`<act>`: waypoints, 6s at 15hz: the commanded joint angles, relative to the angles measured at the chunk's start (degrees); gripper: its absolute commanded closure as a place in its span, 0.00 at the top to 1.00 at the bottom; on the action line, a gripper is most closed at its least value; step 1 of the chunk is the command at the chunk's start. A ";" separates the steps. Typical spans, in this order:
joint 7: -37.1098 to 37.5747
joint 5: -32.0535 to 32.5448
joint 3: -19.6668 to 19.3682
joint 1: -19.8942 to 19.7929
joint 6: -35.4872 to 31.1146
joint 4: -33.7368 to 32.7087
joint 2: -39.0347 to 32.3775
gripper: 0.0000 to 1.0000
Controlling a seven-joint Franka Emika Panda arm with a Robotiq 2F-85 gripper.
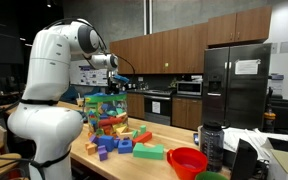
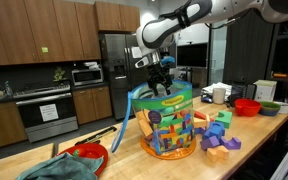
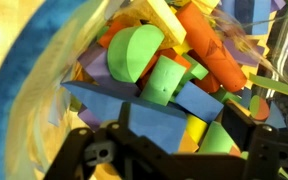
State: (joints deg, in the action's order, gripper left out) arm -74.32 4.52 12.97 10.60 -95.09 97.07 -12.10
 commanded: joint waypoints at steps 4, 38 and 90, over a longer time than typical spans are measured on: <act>1.10 1.44 -0.32 0.04 1.43 -1.07 0.83 0.87; 2.33 -3.37 0.79 0.46 0.18 1.55 5.47 1.00; 2.00 -0.35 -0.47 -0.12 -24.97 17.70 6.35 0.37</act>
State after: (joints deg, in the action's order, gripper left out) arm -72.08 3.18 12.96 11.03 -120.64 115.31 -7.10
